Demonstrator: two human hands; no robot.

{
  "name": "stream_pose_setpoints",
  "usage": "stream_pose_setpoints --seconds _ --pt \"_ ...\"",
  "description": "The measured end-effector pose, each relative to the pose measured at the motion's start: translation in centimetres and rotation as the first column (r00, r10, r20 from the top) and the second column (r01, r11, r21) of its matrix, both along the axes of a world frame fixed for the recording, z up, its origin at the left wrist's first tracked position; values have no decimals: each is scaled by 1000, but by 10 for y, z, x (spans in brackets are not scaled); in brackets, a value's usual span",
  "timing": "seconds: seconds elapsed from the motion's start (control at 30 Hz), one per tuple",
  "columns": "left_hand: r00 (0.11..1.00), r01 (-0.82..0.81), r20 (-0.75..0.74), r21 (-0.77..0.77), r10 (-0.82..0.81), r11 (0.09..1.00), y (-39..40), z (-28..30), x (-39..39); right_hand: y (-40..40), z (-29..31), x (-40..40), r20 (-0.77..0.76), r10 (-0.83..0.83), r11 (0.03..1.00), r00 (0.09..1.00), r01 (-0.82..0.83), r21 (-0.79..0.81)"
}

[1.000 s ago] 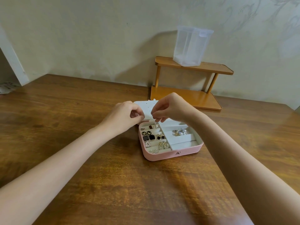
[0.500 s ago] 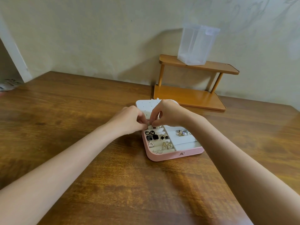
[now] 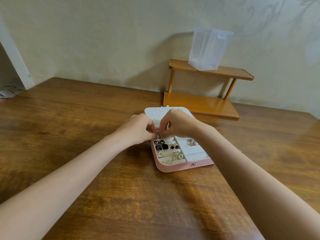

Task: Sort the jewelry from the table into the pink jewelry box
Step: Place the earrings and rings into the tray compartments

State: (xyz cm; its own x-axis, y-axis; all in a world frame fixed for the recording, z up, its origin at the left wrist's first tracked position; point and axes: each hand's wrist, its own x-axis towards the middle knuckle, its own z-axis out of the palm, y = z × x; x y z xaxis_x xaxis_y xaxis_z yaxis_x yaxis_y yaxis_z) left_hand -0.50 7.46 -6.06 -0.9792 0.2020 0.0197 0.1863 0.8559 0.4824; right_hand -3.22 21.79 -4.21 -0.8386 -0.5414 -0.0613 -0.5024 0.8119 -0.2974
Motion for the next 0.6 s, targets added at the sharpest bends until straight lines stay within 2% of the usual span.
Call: stream_pose_setpoints --seconds 0.27,0.43,0.6 --pt "1000 -11 -12 2 11 1000 -1 -2 1 2 -2 0 -9 -10 999 1000 10 -36" --pt "1000 2 0 29 -2 1000 -6 1 1 15 6 -5 -51 -98 974 994 86 -208" --pt "1000 -3 -29 79 6 997 -6 5 0 21 4 -3 -19 -57 987 998 53 -152"
